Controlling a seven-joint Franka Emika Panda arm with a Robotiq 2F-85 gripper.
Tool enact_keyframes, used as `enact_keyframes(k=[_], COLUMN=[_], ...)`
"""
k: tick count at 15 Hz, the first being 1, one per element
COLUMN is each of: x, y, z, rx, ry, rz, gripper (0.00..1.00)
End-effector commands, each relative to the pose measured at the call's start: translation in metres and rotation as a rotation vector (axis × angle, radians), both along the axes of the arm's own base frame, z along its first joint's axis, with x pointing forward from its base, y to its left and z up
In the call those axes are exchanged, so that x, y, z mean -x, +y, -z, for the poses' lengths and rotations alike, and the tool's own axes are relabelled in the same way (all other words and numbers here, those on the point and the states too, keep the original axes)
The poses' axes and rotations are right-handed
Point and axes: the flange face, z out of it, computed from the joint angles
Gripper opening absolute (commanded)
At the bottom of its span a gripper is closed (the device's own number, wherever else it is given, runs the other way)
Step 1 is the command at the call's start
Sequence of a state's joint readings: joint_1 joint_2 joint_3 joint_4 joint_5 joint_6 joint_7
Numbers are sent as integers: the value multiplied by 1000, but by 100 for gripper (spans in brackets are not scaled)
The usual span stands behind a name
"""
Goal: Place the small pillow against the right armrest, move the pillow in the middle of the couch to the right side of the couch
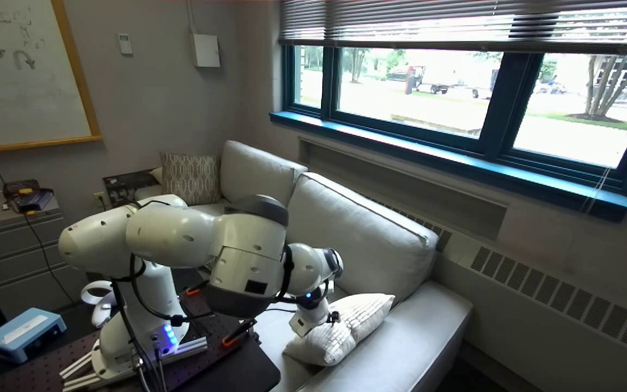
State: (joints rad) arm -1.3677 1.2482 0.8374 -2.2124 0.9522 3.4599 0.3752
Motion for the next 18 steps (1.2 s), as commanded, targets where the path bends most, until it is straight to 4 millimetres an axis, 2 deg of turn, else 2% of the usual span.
enact_keyframes(k=[1, 4, 6, 7, 11, 14, 15, 18], x=[-20, -45, -65, -75, -116, -154, -167, -201], y=[16, 38, 66, 89, 192, 259, 279, 319], z=[-50, -85, -106, -111, -111, -98, -93, -75], rx=[80, 147, 192, 211, 192, 154, 143, 103], ry=[-2, -16, -27, -38, -109, -186, -214, -291], rz=[-71, -132, -195, -256, -526, -708, -773, -939], gripper=[100, 100, 100, 100, 100, 100, 100, 100])
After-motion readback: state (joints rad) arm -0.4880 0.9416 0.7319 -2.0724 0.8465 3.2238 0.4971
